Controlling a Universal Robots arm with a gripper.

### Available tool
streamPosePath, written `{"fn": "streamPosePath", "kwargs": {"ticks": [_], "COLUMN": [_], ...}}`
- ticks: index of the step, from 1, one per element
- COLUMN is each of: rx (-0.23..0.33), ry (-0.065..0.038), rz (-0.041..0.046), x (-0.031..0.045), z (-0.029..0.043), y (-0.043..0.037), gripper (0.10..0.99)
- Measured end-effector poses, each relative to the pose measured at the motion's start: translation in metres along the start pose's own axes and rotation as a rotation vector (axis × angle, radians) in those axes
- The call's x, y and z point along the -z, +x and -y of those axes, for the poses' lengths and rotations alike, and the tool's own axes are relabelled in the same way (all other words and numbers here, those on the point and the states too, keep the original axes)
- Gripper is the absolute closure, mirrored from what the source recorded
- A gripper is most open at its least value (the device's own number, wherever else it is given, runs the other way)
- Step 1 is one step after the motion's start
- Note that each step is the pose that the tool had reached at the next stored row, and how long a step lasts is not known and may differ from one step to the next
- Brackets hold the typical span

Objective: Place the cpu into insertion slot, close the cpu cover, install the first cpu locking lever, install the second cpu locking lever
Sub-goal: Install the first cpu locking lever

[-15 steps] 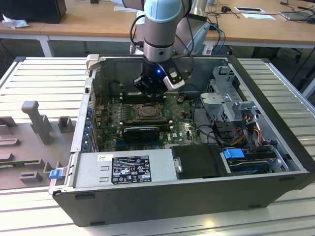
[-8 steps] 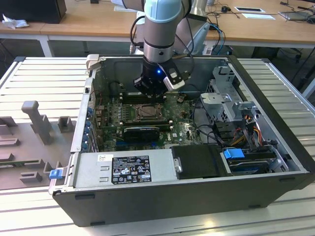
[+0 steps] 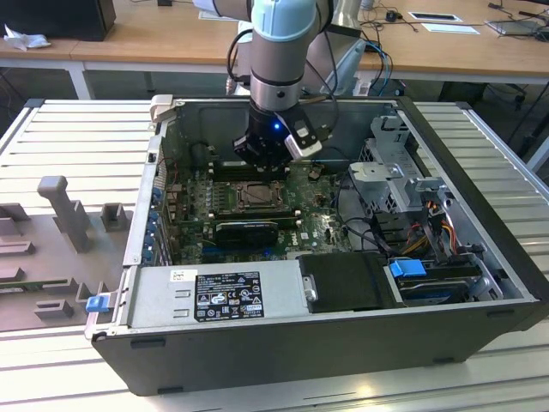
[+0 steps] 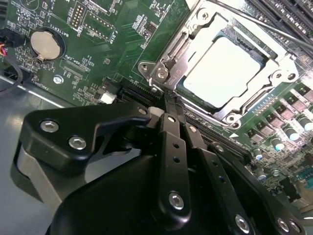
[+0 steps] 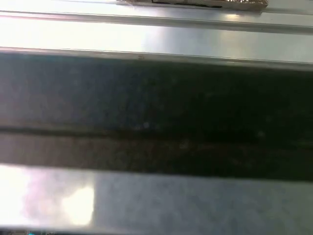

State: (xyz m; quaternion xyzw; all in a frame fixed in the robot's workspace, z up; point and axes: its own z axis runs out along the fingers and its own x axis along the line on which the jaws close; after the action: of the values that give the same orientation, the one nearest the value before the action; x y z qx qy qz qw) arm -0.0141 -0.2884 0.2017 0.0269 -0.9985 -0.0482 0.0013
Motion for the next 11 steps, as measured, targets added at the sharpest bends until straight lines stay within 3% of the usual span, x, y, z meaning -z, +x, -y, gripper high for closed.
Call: {"fn": "streamPosePath", "kwargs": {"ticks": [7,10,11], "rx": [0.0,0.0,0.0], "ry": [-0.008,-0.007,-0.008], "rz": [-0.0003,-0.0009,-0.0007], "x": [0.001,0.0197,0.0199], "z": [-0.0001,-0.0018,-0.0018], "y": [-0.0006,-0.0005,-0.0005], "gripper": [0.98,0.98,0.98]}}
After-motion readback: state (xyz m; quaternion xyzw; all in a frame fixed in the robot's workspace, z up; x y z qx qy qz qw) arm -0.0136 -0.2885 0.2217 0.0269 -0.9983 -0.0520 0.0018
